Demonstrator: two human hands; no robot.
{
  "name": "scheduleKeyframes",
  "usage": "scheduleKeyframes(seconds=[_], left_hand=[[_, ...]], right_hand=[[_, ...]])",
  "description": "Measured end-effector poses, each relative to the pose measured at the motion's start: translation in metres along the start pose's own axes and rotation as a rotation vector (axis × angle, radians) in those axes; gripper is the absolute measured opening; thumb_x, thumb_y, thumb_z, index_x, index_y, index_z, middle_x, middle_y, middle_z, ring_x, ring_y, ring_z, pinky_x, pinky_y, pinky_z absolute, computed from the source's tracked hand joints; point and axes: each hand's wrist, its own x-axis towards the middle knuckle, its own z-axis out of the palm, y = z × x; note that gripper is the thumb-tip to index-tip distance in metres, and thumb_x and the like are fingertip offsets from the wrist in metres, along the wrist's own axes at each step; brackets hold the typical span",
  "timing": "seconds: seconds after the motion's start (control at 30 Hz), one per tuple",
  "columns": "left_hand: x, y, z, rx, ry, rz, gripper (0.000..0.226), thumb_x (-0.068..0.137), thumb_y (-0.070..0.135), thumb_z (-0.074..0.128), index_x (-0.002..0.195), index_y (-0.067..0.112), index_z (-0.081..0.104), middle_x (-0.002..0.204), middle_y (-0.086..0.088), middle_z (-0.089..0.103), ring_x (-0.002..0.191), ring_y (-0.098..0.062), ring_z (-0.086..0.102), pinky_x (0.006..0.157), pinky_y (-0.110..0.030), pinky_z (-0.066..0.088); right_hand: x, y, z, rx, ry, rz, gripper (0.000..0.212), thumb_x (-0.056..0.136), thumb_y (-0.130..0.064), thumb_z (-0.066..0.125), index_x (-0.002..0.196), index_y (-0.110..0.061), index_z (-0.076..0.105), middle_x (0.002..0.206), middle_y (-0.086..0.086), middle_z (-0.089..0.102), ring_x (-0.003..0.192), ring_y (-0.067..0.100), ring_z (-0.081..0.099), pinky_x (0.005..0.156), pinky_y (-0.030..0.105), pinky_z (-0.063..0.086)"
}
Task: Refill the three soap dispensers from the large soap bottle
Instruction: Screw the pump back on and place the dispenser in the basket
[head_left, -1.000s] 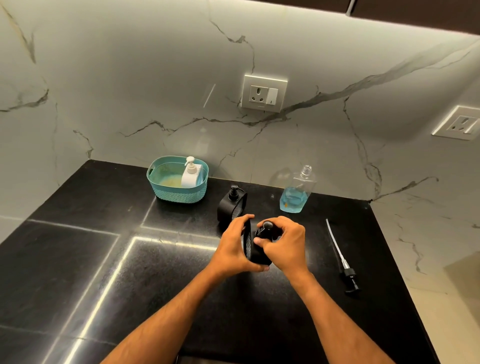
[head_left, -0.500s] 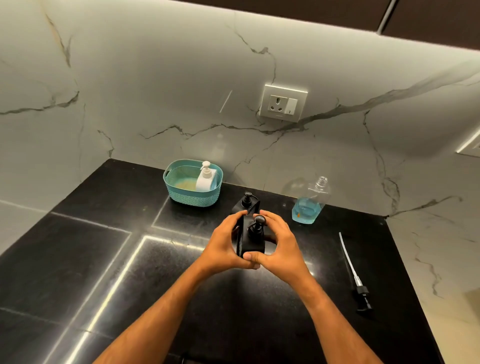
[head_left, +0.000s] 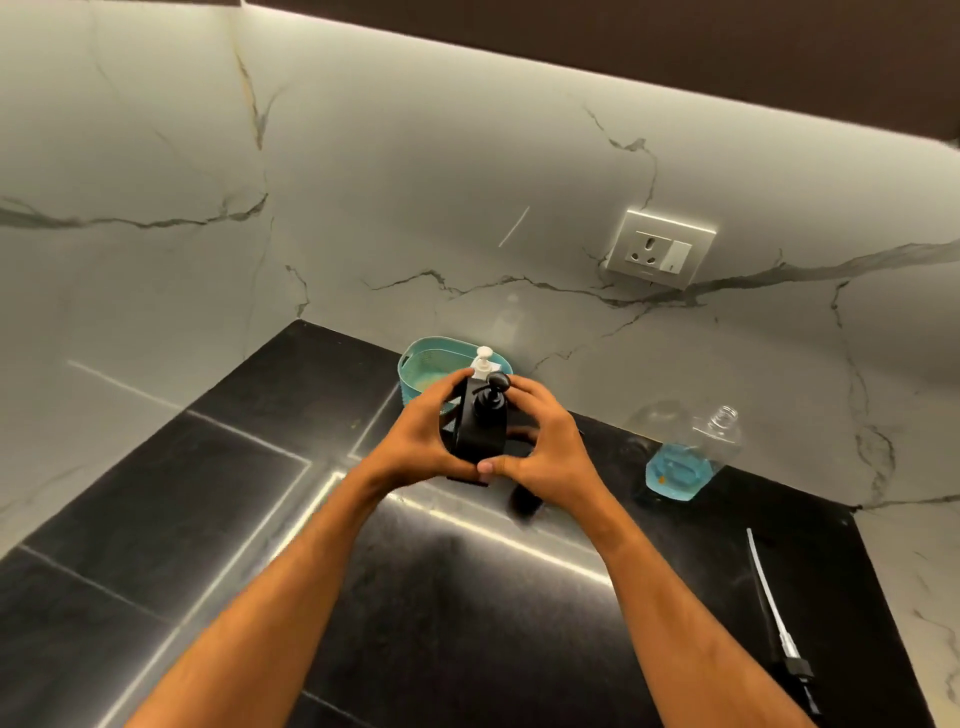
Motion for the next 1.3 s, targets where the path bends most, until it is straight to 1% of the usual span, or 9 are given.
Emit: scheduleKeyframes(seconds=[0.1, 0.17, 0.23, 0.4, 0.53, 0.67, 0.9, 1.1, 1.3], left_hand=[[0.018, 0.001, -0.029, -0.005, 0.003, -0.014, 0.113, 0.056, 0.003, 0.102, 0.150, 0.017, 0.042, 0.143, 0.007, 0.055, 0.132, 0.008, 0.053, 0.109, -0.020, 0.047], [0.032, -0.002, -0.048, -0.004, -0.002, -0.040, 0.122, 0.053, 0.015, 0.105, 0.156, 0.016, 0.038, 0.149, 0.001, 0.053, 0.139, -0.005, 0.051, 0.116, -0.032, 0.047], [0.047, -0.005, -0.065, -0.004, -0.023, -0.063, 0.130, 0.049, 0.025, 0.102, 0.159, 0.020, 0.034, 0.153, 0.000, 0.050, 0.143, -0.012, 0.049, 0.117, -0.038, 0.046], [0.084, -0.021, -0.089, -0.034, -0.068, -0.116, 0.128, 0.051, 0.012, 0.097, 0.160, 0.027, 0.032, 0.155, 0.001, 0.047, 0.144, -0.021, 0.048, 0.113, -0.048, 0.050], [0.111, -0.038, -0.098, -0.069, -0.111, -0.152, 0.125, 0.054, 0.002, 0.093, 0.160, 0.027, 0.031, 0.156, -0.003, 0.045, 0.139, -0.025, 0.053, 0.106, -0.047, 0.056], [0.130, -0.059, -0.097, -0.078, -0.118, -0.189, 0.127, 0.052, -0.001, 0.094, 0.159, 0.030, 0.031, 0.157, -0.004, 0.043, 0.136, -0.027, 0.056, 0.101, -0.049, 0.059], [0.160, -0.087, -0.089, -0.082, -0.120, -0.211, 0.118, 0.052, -0.004, 0.092, 0.151, 0.029, 0.037, 0.145, -0.004, 0.050, 0.130, -0.022, 0.058, 0.102, -0.045, 0.058], [0.174, -0.104, -0.072, -0.039, -0.172, -0.262, 0.116, 0.056, -0.011, 0.093, 0.150, 0.025, 0.034, 0.141, -0.002, 0.050, 0.125, -0.018, 0.058, 0.094, -0.036, 0.062], [0.180, -0.131, -0.061, 0.059, -0.251, -0.311, 0.125, 0.048, 0.002, 0.101, 0.150, 0.021, 0.032, 0.141, -0.001, 0.052, 0.131, -0.021, 0.056, 0.107, -0.042, 0.055]], right_hand=[[0.035, -0.006, 0.008, 0.002, 0.011, -0.025, 0.092, 0.057, -0.020, 0.099, 0.139, -0.012, 0.059, 0.143, -0.002, 0.050, 0.129, 0.014, 0.056, 0.095, 0.039, 0.060], [0.058, -0.008, 0.014, -0.015, 0.026, -0.044, 0.091, 0.055, -0.025, 0.099, 0.137, -0.013, 0.062, 0.139, -0.002, 0.053, 0.127, 0.017, 0.057, 0.094, 0.042, 0.060], [0.080, -0.008, 0.020, -0.012, 0.027, -0.034, 0.091, 0.054, -0.019, 0.101, 0.137, -0.012, 0.062, 0.139, 0.000, 0.053, 0.128, 0.018, 0.057, 0.092, 0.041, 0.061], [0.124, 0.006, 0.033, -0.030, 0.042, 0.005, 0.099, 0.048, -0.021, 0.103, 0.138, -0.013, 0.061, 0.138, -0.001, 0.052, 0.127, 0.019, 0.057, 0.093, 0.044, 0.061], [0.148, 0.019, 0.040, -0.027, 0.037, 0.050, 0.098, 0.050, -0.010, 0.102, 0.139, -0.011, 0.060, 0.139, 0.000, 0.051, 0.124, 0.017, 0.058, 0.095, 0.036, 0.060], [0.168, 0.036, 0.041, -0.074, 0.000, 0.061, 0.096, 0.050, -0.012, 0.102, 0.137, -0.010, 0.061, 0.133, -0.005, 0.052, 0.120, 0.013, 0.058, 0.097, 0.021, 0.055], [0.194, 0.066, 0.041, -0.304, -0.030, 0.084, 0.100, 0.049, -0.034, 0.102, 0.138, -0.016, 0.059, 0.138, -0.002, 0.057, 0.129, 0.019, 0.051, 0.111, 0.042, 0.046], [0.198, 0.094, 0.040, -0.389, -0.064, 0.132, 0.098, 0.050, -0.040, 0.100, 0.136, -0.017, 0.060, 0.134, -0.001, 0.059, 0.128, 0.019, 0.048, 0.110, 0.041, 0.044], [0.193, 0.113, 0.043, -0.497, -0.126, 0.197, 0.083, 0.057, -0.043, 0.097, 0.127, -0.016, 0.060, 0.125, 0.001, 0.059, 0.123, 0.021, 0.048, 0.104, 0.040, 0.044]])
